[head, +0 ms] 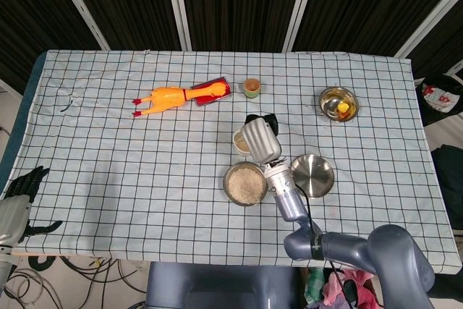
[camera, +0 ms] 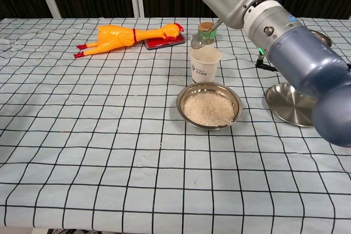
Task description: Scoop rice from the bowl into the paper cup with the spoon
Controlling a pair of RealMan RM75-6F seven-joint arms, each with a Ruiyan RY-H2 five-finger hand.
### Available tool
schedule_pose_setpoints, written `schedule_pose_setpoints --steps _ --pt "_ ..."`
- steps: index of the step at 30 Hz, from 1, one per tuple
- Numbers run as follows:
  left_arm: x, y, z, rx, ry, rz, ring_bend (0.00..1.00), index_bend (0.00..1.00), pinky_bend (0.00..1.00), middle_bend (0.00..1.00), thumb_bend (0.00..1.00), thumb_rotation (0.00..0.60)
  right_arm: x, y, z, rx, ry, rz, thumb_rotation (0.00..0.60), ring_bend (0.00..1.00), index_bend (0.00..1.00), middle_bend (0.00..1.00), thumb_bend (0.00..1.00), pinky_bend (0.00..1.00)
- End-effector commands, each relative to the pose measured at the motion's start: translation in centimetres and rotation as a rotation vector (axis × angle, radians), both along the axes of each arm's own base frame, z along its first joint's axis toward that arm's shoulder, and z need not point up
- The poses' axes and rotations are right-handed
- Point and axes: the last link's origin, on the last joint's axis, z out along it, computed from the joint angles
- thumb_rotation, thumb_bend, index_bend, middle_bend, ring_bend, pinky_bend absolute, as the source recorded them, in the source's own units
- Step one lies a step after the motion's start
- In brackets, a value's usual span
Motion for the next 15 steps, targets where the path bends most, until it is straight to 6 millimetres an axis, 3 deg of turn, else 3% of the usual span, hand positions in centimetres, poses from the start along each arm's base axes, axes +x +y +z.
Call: schedule_pose_setpoints --steps 1,10,15 --pt "0.0 0.0 0.0 0.0 0.006 -0.002 0.0 0.0 0.0 0.0 0.03 0.6 -0.6 0.5 2.1 -0.022 -0.066 -0.066 0.6 1.0 0.7 1.0 0.64 1.0" --pt "0.0 -0.2 -0.1 0.003 0.012 -0.006 0.0 0.0 0.0 0.0 0.03 0.6 -5.0 3.4 5.6 -0.001 -0.16 -0.26 0.6 1.0 0.7 1.0 0.64 1.0" --pt "0.1 -0.4 -0.1 -0.001 0.014 -0.014 0.0 0.0 0.0 0.0 0.03 0.6 -9.8 5.7 6.5 0.025 -0.162 -0.403 0.6 1.0 0.7 1.0 0.64 1.0"
